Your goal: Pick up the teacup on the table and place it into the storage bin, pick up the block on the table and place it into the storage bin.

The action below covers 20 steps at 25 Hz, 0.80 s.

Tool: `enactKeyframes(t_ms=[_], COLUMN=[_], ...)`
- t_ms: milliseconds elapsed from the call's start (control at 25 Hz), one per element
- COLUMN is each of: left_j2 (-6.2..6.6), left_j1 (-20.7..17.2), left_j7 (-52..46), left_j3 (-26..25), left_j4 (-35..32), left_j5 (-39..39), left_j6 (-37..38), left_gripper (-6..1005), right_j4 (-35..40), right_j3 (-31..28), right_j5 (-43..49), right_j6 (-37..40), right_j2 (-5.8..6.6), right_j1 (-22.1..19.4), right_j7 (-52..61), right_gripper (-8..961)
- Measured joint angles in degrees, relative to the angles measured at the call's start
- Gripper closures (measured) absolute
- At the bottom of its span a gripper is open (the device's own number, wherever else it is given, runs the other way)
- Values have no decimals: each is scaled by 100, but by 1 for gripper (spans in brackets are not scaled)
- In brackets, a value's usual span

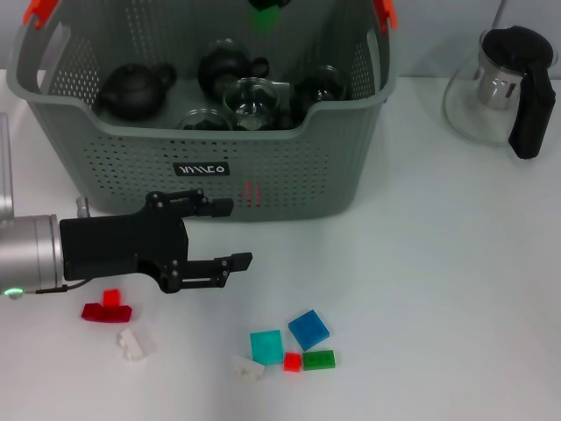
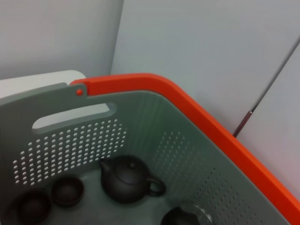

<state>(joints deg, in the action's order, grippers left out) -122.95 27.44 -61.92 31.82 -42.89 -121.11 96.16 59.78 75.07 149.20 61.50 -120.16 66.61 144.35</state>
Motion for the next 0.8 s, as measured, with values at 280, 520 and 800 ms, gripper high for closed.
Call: enactKeyframes(t_ms=[280,520,800], left_j2=[7,22,30], left_j1=[23,25,25], left_j7=[-4,-4,-6], left_j3=[0,-18,-20], left_j4=[0,0,-29], left_j5=[0,0,0], left_j6=[9,10,8], left_gripper=[246,246,246], right_j4=[75,715,2049], right_j3=[-6,47,-115], right_j5=[12,-230,-1860], right_j6=[-75,-48,493], right_j2=[11,-11,16], right_j1=[-30,-380,-1530], right_j7=[-3,-71,-741], right_gripper=[272,64,19])
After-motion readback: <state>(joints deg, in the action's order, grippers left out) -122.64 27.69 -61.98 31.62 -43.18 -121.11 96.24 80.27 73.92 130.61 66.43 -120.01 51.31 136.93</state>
